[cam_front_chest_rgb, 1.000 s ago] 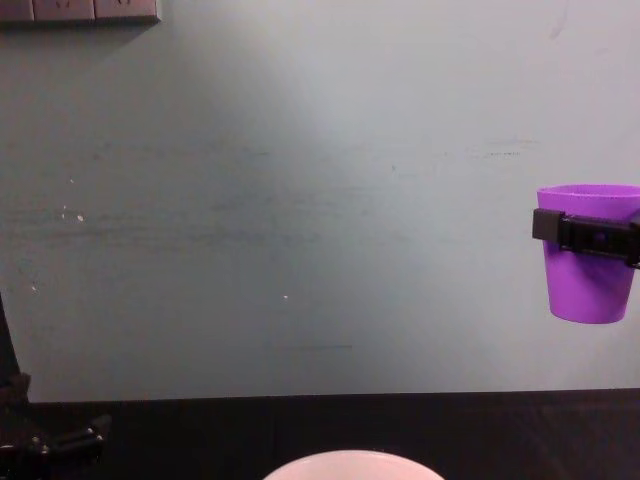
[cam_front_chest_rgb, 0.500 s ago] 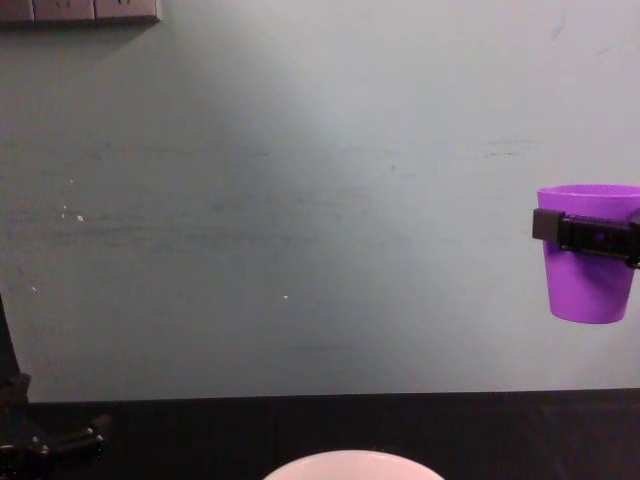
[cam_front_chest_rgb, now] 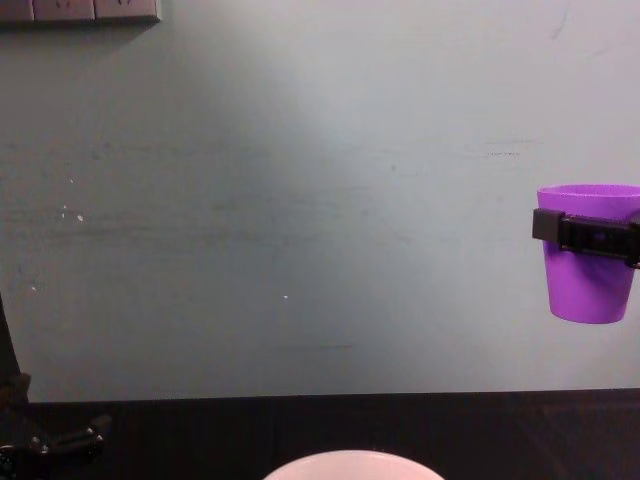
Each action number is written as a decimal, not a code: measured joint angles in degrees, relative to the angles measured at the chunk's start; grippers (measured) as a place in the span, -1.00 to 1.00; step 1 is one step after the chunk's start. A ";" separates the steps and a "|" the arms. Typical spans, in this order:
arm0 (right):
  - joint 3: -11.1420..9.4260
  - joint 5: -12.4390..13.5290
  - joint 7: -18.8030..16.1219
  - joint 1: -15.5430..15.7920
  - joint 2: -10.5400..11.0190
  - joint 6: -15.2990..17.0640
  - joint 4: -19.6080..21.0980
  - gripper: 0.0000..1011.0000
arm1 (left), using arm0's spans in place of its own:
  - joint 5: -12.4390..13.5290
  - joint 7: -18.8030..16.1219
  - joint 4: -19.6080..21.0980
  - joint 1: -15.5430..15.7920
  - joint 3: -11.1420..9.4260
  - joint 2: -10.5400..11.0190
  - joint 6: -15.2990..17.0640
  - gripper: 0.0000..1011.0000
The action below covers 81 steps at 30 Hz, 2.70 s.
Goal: Pick up the cup and pour the mung beans from the cup into the bowl.
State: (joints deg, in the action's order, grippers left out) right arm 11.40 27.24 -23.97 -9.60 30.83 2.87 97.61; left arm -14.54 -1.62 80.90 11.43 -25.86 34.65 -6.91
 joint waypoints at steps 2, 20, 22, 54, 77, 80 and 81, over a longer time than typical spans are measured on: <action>0.00 0.00 0.00 0.00 0.00 0.00 0.00 0.48 | 0.00 0.00 0.00 0.00 0.00 0.00 0.00 0.98; 0.00 0.00 0.00 0.00 0.00 0.00 0.00 0.48 | 0.00 0.00 0.00 0.00 0.00 0.00 0.00 0.98; 0.00 0.00 0.00 0.00 0.00 0.00 0.00 0.48 | 0.00 0.00 0.00 0.00 0.00 0.00 0.00 0.98; 0.00 0.00 0.00 0.00 0.00 0.00 0.00 0.48 | 0.00 0.00 0.00 0.00 0.00 0.00 0.00 0.98; 0.00 0.00 0.00 0.00 0.00 0.00 0.00 0.48 | 0.00 0.00 0.00 0.00 0.00 0.00 0.00 0.98; 0.00 0.00 0.00 0.00 0.00 0.00 0.00 0.48 | 0.00 0.00 0.00 0.00 0.00 0.00 0.00 0.98; 0.00 0.00 0.00 0.00 0.00 0.00 0.00 0.48 | 0.00 0.00 0.00 0.00 0.00 0.00 0.00 0.98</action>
State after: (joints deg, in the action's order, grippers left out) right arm 11.40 27.24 -23.97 -9.59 30.83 2.87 97.61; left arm -14.55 -1.62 80.90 11.43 -25.86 34.64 -6.91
